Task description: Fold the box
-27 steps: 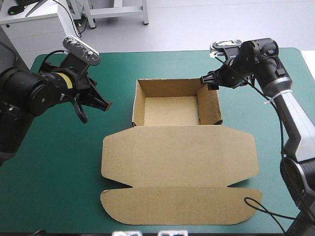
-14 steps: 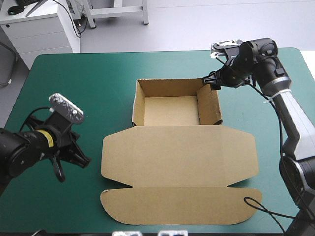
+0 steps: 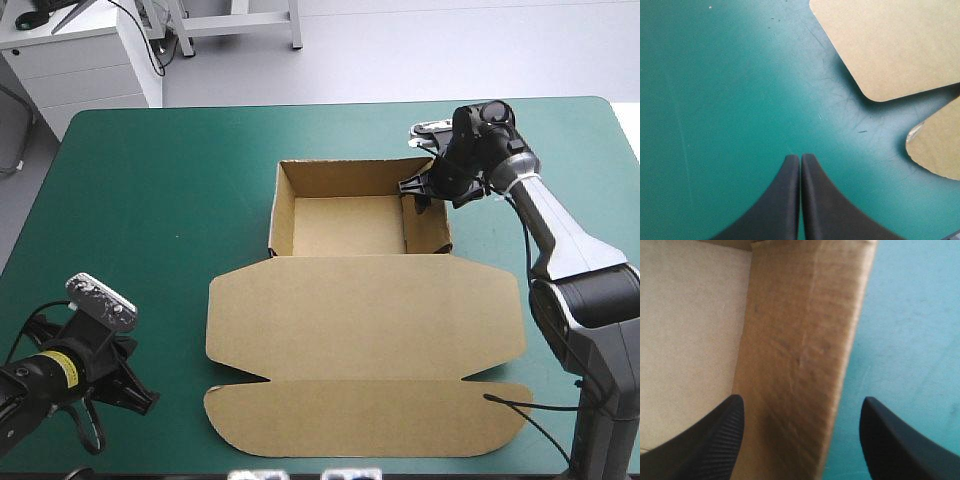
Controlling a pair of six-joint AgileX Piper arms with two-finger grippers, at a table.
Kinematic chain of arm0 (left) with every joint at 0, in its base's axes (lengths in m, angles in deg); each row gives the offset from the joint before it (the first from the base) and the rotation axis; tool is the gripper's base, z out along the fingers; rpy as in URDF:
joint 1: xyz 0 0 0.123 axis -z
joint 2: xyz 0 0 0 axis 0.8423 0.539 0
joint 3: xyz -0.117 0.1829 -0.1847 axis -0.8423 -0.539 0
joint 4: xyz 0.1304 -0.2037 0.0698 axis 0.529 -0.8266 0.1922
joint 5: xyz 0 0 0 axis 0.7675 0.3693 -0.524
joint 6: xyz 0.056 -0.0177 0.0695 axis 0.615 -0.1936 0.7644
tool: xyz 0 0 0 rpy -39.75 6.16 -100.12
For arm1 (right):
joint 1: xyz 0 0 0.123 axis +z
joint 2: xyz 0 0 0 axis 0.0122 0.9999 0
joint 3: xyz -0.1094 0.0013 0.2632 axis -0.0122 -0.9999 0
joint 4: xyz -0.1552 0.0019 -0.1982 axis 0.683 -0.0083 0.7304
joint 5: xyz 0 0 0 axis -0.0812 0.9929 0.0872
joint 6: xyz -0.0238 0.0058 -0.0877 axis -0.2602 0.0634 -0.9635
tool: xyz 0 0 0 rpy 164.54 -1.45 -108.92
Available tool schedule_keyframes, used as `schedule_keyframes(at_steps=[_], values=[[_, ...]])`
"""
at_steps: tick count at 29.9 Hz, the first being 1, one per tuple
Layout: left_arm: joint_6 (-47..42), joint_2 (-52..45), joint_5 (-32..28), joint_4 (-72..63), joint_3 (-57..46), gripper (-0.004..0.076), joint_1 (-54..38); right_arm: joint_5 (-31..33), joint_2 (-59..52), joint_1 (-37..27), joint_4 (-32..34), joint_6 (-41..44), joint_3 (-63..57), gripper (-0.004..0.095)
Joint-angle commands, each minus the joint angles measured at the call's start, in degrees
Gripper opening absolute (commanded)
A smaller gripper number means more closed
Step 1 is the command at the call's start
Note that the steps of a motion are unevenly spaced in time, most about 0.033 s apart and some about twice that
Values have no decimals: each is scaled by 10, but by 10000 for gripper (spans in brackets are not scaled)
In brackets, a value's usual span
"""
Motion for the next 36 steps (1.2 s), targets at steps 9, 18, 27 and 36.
schedule_keyframes(at_steps=[9, 18, 27, 36], values=[[-10, -12, -33, 5, -3, -8, 2, 2, 5, -3, 10, -6, 17, 70], [-10, -12, -52, 7, -3, -8, 2, 2, -2, -52, 59, -32, 18, -19], [-10, -12, -78, 7, -3, -8, 2, -7, -24, -202, 90, -56, 18, -19], [-10, -12, -81, 9, -3, -8, 2, -6, -24, -348, 129, -49, 18, -19]])
